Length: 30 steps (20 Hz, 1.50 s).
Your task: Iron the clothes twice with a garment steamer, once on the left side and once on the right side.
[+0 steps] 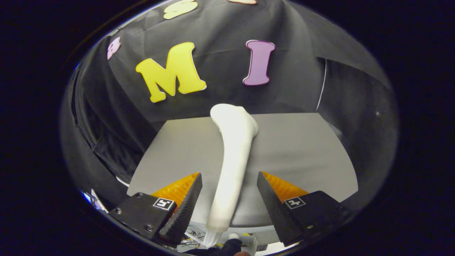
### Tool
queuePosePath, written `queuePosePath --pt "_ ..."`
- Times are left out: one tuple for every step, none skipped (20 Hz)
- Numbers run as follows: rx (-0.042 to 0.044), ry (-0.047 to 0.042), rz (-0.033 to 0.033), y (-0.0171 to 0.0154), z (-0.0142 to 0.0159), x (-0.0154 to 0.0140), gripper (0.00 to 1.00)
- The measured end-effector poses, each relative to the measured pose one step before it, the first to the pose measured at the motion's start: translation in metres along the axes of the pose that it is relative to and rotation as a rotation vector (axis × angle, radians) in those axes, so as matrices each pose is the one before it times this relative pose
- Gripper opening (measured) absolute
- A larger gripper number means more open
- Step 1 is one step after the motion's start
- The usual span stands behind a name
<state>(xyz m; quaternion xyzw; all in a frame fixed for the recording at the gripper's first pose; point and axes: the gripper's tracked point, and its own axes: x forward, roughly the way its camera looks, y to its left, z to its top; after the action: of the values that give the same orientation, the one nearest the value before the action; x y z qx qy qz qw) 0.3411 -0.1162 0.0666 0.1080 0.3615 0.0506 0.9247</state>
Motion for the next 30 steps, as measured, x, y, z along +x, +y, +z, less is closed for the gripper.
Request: queuePosePath --pt "0.02047 0.03012 0.01342 -0.0014 0.00169 0.00267 0.97" --pt "0.02166 0.02567 0.00485 -0.00154 0.00187 0.00371 0.97" --pt "0.00661 0.02799 0.00545 -0.00274 -0.00035 -0.00059 0.97" --pt "0.00563 0.01707 -0.00706 -0.00184 0.00156 0.00133 0.95" --pt "-0.01147 0.0206 -0.00476 0.00042 0.00308 0.00313 0.95" --pt "-0.01003 0.02369 -0.01447 -0.00132 -0.00203 0.00213 0.93" --pt "-0.01229 0.02263 0.00164 0.00129 0.0001 0.00192 0.92" --pt "-0.0004 0.02794 0.00178 0.00105 -0.00543 0.00314 0.91" --pt "0.00591 0.01962 0.00531 0.00139 -0.0026 0.00143 0.91" --pt "0.00279 0.01954 0.00315 0.0019 -0.00508 0.00147 0.91" --pt "0.00633 0.01104 -0.01254 -0.00144 -0.00145 0.00205 0.9" --pt "-0.00348 0.00932 -0.02042 -0.00275 -0.00389 0.00373 0.87" --pt "-0.02334 -0.01843 -0.02797 -0.00176 0.00372 0.00169 0.84" --pt "-0.01432 -0.00549 -0.01825 -0.00014 -0.00588 0.00106 0.8" --pt "-0.01584 0.00831 -0.02786 -0.00096 0.00108 0.00269 0.76" --pt "-0.0094 -0.01507 -0.03074 -0.00134 -0.00001 0.00057 0.72" --pt "0.00213 -0.00372 -0.01967 -0.00031 0.00249 0.00015 0.68" --pt "0.01618 -0.00815 0.00397 0.00213 0.00034 0.00084 0.61" --pt "0.02461 -0.02534 -0.01327 -0.00034 0.00145 0.00052 0.55" --pt "0.01843 -0.02177 -0.00123 0.00175 0.00162 -0.00441 0.48" --pt "0.01956 -0.02276 0.00173 0.00179 0.00231 0.003 0.45" --pt "0.02082 -0.01937 0.00181 0.00164 0.00114 0.00324 0.43" --pt "0.0256 -0.01505 -0.00218 0.00177 0.00162 0.00102 0.41" --pt "0.00017 -0.007 -0.00066 0.00186 0.00026 -0.00077 0.39" --pt "0.00961 0.00063 -0.00311 0.00115 -0.00314 -0.00115 0.38" --pt "-0.00446 0.00135 -0.00972 -0.00094 -0.00736 -0.00534 0.36" --pt "-0.00914 -0.01453 -0.00649 0.00127 -0.00502 -0.00633 0.35" --pt "-0.00431 -0.01662 0.00097 0.00461 -0.00442 -0.01066 0.35" --pt "0.00293 -0.00537 0.0082 0.0054 -0.00617 -0.00719 0.35" --pt "0.00623 -0.00283 0.01049 0.00404 -0.00817 -0.00957 0.35"
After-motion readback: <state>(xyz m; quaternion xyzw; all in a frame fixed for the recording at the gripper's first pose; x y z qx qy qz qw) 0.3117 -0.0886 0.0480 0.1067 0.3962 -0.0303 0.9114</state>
